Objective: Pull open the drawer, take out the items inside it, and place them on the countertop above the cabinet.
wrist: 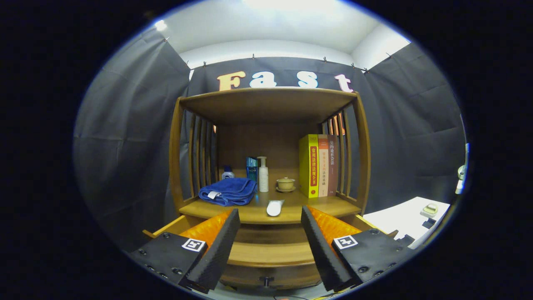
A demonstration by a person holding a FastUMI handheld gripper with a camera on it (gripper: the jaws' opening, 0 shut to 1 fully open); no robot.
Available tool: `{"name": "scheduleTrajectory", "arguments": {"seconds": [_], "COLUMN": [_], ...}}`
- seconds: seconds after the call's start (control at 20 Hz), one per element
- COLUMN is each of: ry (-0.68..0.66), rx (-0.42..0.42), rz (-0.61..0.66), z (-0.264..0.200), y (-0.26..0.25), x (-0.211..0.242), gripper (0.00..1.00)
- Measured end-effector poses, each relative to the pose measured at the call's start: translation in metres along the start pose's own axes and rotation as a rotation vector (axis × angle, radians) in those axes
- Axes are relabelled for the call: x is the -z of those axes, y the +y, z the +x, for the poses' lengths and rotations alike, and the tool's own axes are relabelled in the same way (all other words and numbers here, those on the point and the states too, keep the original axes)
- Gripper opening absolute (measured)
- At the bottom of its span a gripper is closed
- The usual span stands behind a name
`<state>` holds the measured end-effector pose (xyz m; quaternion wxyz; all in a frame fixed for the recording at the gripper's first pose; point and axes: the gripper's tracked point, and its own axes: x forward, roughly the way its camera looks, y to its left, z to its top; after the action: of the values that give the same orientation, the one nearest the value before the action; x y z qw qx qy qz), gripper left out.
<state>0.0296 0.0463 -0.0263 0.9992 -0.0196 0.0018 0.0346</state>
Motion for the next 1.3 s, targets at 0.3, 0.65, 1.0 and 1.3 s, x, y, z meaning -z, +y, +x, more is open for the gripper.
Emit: {"name": "scheduleTrajectory", "arguments": {"seconds": [0.3,0.65,1.0,1.3], "ry": [-0.049,-0.068,-0.019,0.045], "rx": [0.037,0.041,0.033,0.047], "rz": [0.027,0.005,-0.035,-0.044], "z": [-0.019,-0.033,-0.030,-0.023], "y": [-0.007,-0.004,-0.001,-0.007], "x": [0.034,0.076,0.129,0.160], "gripper": [0.96,0.96,0.96,0.96]}}
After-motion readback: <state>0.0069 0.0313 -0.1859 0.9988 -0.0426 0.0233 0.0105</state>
